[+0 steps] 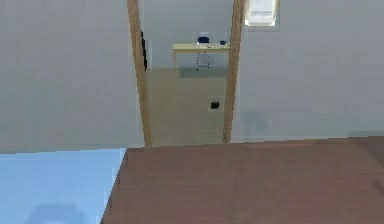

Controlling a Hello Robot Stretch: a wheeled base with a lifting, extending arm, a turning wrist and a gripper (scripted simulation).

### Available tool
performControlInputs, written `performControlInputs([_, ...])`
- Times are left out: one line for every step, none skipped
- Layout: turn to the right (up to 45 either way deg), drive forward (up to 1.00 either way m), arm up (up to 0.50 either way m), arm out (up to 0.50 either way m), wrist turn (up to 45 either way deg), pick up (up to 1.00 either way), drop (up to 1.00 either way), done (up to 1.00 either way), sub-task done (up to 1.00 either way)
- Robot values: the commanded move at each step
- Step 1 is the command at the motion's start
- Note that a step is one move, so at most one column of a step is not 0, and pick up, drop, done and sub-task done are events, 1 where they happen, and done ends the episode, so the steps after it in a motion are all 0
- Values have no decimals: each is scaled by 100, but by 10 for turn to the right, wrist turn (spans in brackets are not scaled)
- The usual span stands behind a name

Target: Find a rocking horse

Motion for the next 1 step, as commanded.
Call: performControlInputs([0,100,0,0,0,0,0,0,0])
